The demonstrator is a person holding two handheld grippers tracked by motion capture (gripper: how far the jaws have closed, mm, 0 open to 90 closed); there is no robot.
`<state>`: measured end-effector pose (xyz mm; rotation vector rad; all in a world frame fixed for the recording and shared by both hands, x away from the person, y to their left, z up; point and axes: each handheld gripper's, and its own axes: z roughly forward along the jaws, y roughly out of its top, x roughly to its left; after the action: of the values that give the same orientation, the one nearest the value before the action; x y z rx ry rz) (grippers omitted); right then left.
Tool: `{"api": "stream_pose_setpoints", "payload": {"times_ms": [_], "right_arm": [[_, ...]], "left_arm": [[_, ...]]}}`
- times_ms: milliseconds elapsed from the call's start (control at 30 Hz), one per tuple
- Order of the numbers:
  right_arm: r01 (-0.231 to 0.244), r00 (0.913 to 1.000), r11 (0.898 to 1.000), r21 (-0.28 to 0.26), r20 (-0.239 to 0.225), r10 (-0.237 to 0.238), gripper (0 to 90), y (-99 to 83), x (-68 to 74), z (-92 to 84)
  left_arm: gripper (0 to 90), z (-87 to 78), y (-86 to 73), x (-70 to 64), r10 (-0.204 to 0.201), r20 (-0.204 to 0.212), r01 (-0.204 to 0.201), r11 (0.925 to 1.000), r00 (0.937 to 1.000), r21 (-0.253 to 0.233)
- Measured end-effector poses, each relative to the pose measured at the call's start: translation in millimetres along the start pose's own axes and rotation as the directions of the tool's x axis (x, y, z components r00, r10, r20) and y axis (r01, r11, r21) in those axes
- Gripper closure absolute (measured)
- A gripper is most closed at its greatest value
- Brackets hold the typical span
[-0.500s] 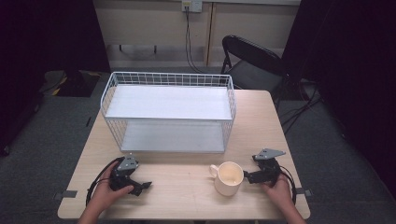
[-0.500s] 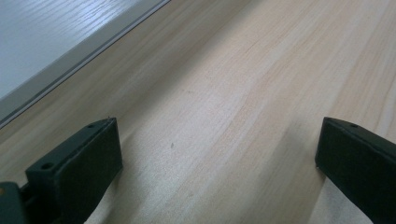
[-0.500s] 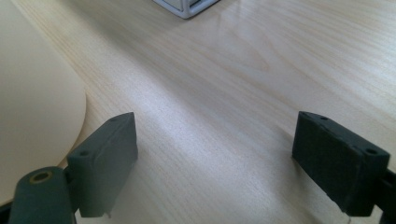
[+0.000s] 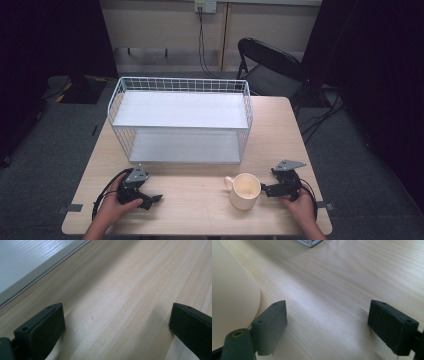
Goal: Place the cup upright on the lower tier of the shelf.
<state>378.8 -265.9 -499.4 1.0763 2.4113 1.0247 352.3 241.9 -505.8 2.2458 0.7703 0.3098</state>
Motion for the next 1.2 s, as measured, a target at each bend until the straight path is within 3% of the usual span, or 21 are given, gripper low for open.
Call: {"api": "stream_pose_setpoints", "payload": {"times_ms": [167,400,600,933,1200], "right_arm": [[-0.053,0.9982,0.999,0.0,-0.027,0.053,18.5,5.1,0.5,-7.4],[-0.044,0.998,0.997,-0.059,-0.048,0.042,19.4,18.4,6.5,-30.3],[-0.073,0.9952,0.995,-0.07,-0.071,0.068,20.6,23.8,5.4,-41.8],[-0.067,0.9967,0.994,-0.086,-0.052,0.062,21.6,30.6,1.8,-56.6],[-0.058,0.9965,0.994,-0.093,-0.066,0.052,23.3,38.0,4.6,-66.3]], "left_arm": [[0.0,0.0,0.0,0.0,0.001,0.0,-0.001,1.0,1.0,0.001],[0.0,0.0,0.0,0.0,0.001,0.0,-0.001,1.0,1.0,0.0],[0.0,0.0,0.0,0.0,0.0,0.0,0.0,1.0,1.0,0.0],[0.0,0.2,0.1,0.2,0.002,0.0,-0.002,1.0,1.0,-0.002],[0.0,0.2,0.2,0.3,0.003,0.0,-0.003,1.0,1.0,-0.001]]}}
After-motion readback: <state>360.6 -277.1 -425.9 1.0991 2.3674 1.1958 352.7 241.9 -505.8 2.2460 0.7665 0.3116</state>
